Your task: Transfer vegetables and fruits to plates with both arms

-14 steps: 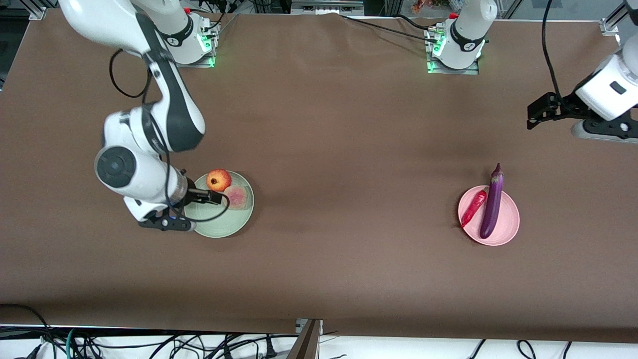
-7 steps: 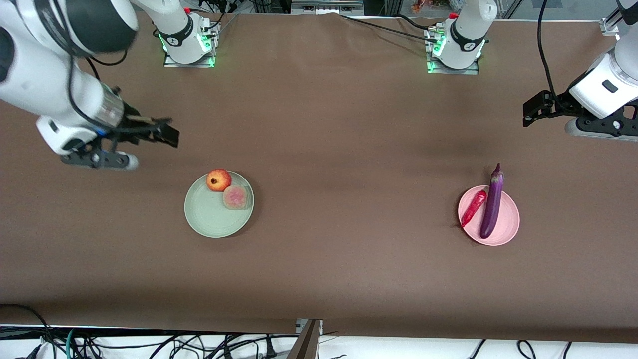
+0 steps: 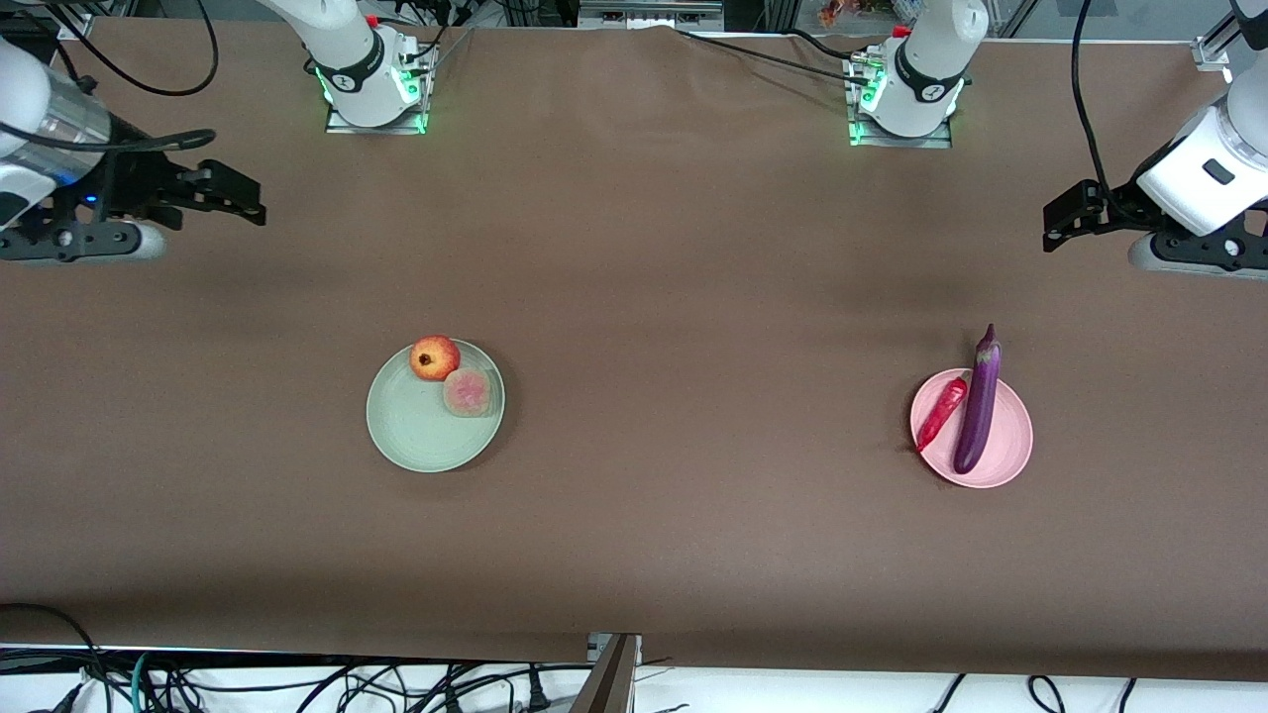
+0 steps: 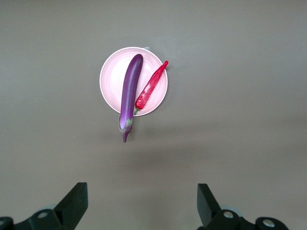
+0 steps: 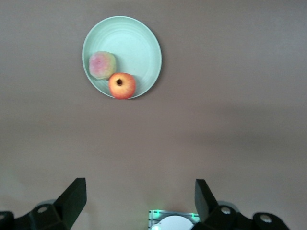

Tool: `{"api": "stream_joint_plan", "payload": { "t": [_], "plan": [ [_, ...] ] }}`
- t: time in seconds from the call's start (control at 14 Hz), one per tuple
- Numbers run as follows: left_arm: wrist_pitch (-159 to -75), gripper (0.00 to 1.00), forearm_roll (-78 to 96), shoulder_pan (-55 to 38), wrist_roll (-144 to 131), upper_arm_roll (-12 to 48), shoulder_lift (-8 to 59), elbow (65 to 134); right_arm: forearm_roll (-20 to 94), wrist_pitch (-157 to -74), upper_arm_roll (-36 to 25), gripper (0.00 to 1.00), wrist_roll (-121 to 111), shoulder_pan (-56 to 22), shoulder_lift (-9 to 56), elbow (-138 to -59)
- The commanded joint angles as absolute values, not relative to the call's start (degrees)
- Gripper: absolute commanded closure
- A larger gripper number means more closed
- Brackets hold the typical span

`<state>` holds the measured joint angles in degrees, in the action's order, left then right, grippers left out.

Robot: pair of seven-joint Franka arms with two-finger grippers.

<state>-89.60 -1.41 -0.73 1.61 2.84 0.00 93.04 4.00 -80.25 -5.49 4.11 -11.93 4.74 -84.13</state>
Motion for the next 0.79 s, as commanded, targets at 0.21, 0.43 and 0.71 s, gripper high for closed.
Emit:
{"api": "stream_joint_plan", "payload": {
  "t": [0.21, 0.43, 0.71],
  "plan": [
    [-88.59, 0.00, -0.79, -1.14, 1.58, 2.02, 0.35, 91.93, 1.85, -80.42, -3.34, 0.00, 1.14, -10.20, 2.37, -86.75],
    [-88.59, 0.00, -0.79, -1.14, 1.23, 2.11, 0.35, 91.93, 1.32, -80.68, -3.16, 0.00, 1.76, -11.07, 2.72, -85.87],
    [-88.59, 0.00, -0.79, -1.23, 1.32, 2.20, 0.26, 91.93, 0.27, -80.60, -3.08, 0.00, 2.20, -11.95, 3.16, -85.08]
  ]
}}
